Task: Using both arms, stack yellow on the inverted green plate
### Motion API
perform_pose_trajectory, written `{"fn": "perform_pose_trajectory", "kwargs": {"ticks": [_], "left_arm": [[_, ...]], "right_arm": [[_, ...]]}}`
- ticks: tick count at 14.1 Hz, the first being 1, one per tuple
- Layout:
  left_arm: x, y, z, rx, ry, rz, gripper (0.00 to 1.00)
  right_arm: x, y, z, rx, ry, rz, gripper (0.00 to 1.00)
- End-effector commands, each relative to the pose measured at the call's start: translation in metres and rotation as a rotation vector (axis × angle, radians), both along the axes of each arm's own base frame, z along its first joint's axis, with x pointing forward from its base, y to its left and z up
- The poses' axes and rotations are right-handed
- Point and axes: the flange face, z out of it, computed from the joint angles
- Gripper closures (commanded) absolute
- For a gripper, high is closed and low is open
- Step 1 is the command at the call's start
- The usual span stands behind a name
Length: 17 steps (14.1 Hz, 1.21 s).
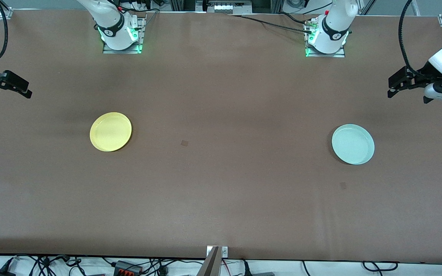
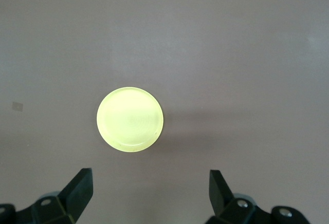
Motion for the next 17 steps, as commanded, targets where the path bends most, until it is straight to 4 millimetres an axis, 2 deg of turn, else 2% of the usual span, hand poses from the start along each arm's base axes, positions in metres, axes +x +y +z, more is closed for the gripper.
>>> {"fn": "perform_pose_trajectory", "kwargs": {"ticks": [1, 14, 17], "left_arm": [[0.003, 0.002, 0.005, 0.015, 0.005, -0.004, 0.00], [0.003, 0.006, 0.004, 0.015, 0.013, 0.012, 0.00], [0.012, 0.009, -0.009, 0.011, 0.027, 0.017, 0.00]], "right_arm": [[-0.002, -0.004, 0.001, -0.005, 0.007, 0.012, 0.00], [-0.001, -0.005, 0.000, -0.005, 0.008, 0.011, 0.00], [0.000, -0.005, 0.000, -0.006, 0.004, 0.011, 0.00]]}}
